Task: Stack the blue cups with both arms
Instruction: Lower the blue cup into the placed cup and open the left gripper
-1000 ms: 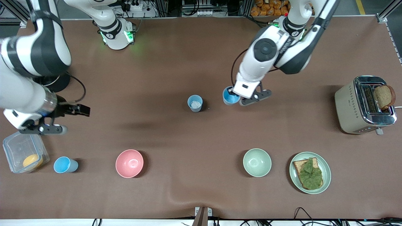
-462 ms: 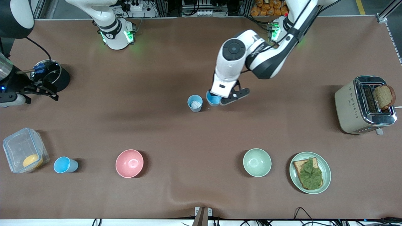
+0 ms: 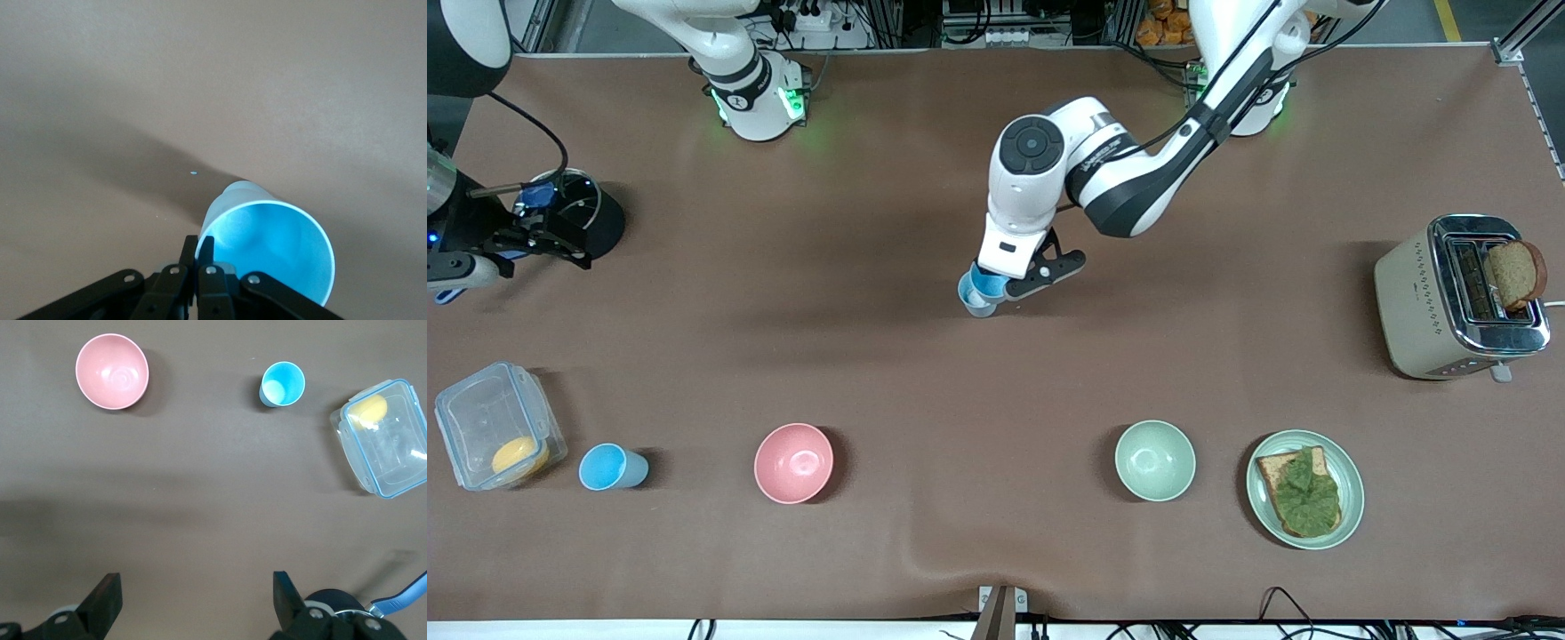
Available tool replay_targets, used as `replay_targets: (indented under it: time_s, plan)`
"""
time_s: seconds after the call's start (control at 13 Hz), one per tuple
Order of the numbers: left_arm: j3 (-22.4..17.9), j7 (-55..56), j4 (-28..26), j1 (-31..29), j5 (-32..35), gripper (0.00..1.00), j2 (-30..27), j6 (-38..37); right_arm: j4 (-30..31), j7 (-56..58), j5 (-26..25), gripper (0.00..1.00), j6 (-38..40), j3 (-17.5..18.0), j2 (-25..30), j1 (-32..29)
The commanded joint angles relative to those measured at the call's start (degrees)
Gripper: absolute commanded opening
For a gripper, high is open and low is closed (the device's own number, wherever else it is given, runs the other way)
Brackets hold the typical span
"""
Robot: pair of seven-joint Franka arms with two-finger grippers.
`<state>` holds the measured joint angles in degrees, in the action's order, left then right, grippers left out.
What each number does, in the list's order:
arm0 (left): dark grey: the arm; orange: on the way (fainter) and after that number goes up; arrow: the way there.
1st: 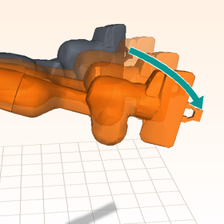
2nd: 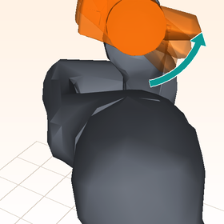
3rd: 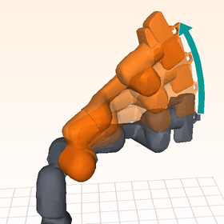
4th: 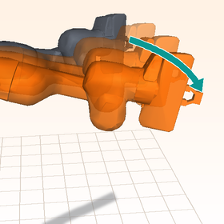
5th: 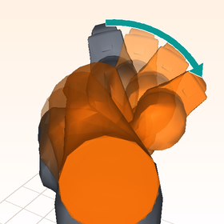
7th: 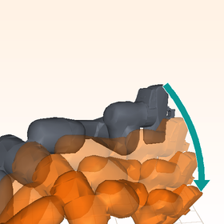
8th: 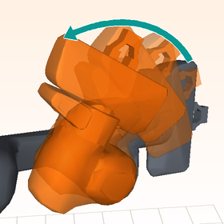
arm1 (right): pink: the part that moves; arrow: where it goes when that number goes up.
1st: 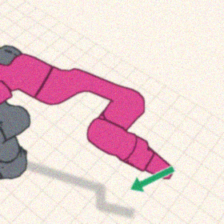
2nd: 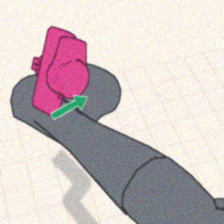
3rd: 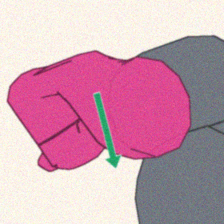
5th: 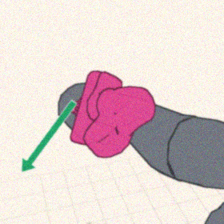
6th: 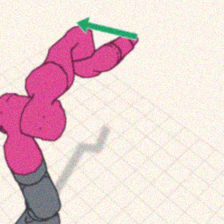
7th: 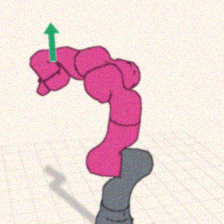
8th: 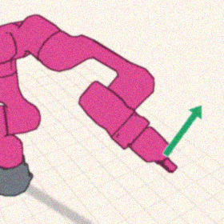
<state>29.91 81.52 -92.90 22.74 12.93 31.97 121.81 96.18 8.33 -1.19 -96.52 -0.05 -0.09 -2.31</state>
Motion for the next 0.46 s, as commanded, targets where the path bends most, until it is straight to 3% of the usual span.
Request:
replay_targets:
  time_s: [0.0, 0.38]
  plan:
    - [-0.55, 2.59, 3.07, 1.7, 2.79, 0.0, 2.82, -0.35, -0.64, 0.45, 1.18, 1.0, 0.63, 0.49, 0.53, -3.04]
    - [-0.55, 2.6, 3.96, 2.93, 3.06, 0.0, 4.59, -0.09, -0.9, 0.46, 2.07, 1.0, 0.63, 1.01, 0.53, -2.96]
